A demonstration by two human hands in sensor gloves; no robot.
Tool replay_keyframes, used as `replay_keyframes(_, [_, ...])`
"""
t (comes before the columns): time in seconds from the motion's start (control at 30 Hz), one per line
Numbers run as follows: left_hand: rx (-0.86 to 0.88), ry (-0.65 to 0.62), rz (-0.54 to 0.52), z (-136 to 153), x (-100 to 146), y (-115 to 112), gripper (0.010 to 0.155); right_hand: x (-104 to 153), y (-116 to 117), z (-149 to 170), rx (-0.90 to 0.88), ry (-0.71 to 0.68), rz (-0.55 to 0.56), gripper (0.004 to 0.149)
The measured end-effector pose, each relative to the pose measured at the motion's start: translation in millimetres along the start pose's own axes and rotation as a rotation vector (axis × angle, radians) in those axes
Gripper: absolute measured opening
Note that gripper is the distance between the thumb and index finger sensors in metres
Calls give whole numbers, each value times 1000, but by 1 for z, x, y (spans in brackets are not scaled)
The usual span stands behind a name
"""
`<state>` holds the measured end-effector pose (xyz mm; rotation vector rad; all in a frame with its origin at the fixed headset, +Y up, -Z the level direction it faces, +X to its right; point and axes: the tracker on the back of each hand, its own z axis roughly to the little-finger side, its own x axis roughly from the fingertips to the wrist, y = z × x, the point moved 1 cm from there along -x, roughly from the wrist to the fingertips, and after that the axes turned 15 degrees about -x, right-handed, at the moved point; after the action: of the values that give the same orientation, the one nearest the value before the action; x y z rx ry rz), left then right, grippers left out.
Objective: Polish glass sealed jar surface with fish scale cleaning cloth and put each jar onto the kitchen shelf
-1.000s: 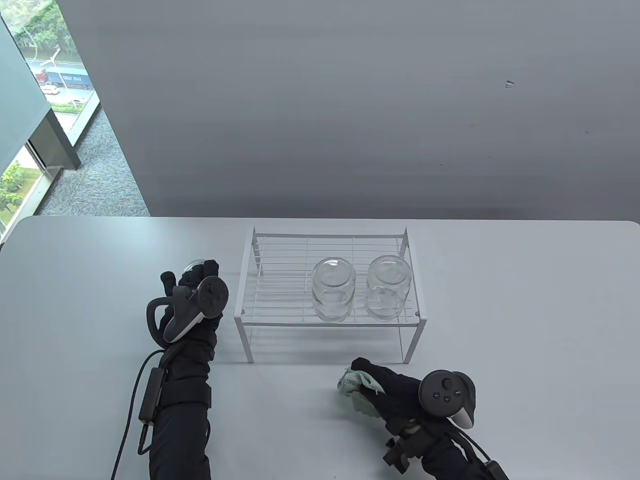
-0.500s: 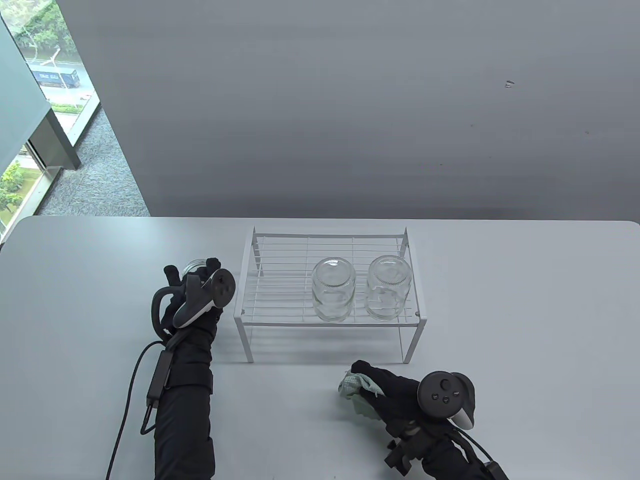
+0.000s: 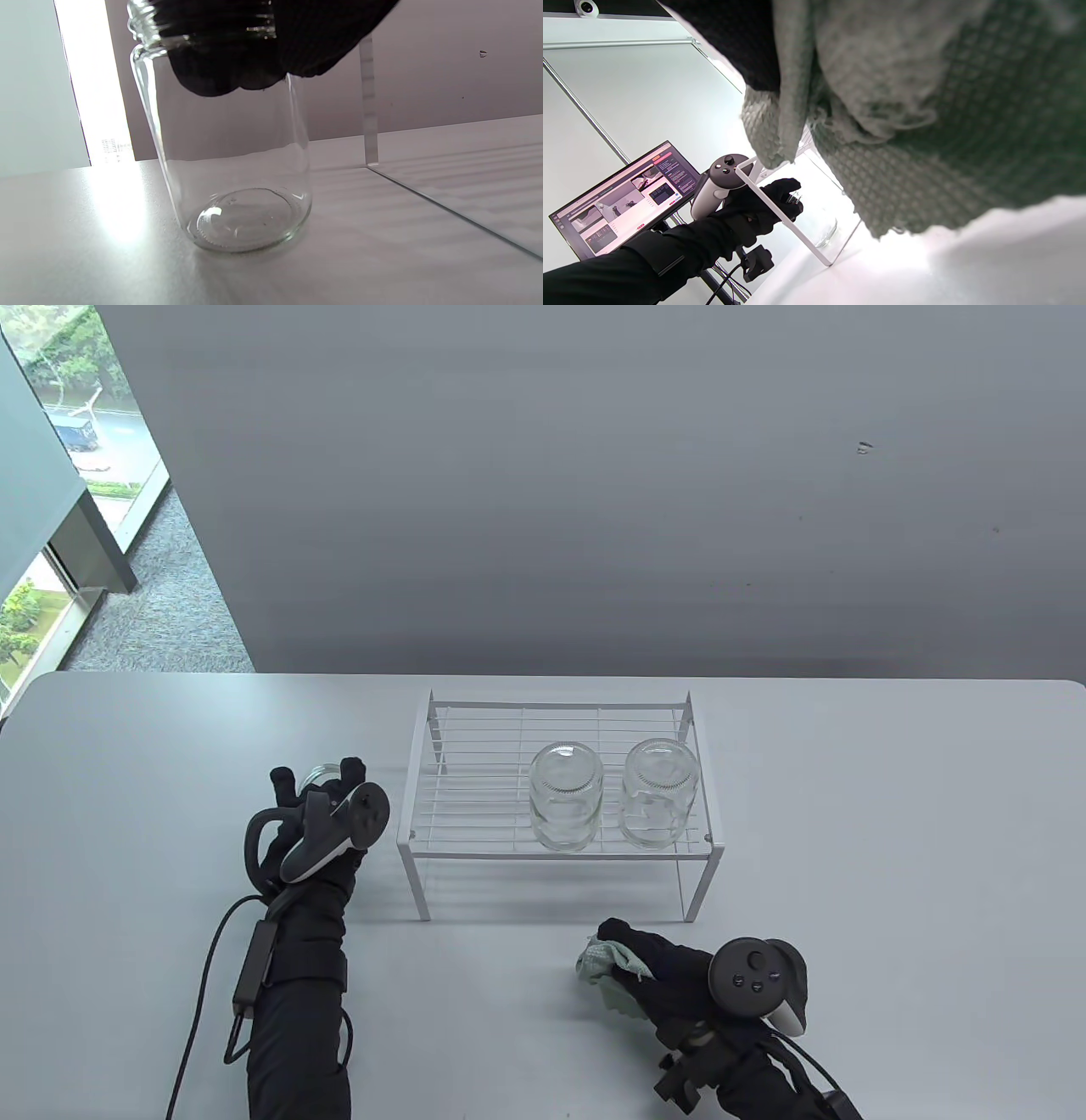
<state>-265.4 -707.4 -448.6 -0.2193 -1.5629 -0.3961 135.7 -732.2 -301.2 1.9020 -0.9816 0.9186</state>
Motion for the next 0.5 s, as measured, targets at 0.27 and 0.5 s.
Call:
replay_keyframes(0.27, [174,25,114,17,42,23,58,3,2,-4,-11,-10,3,50])
replay_keyframes(0.5, [304,-143,260,7,86,48,53,5,0,-8,-21,-27,43,50])
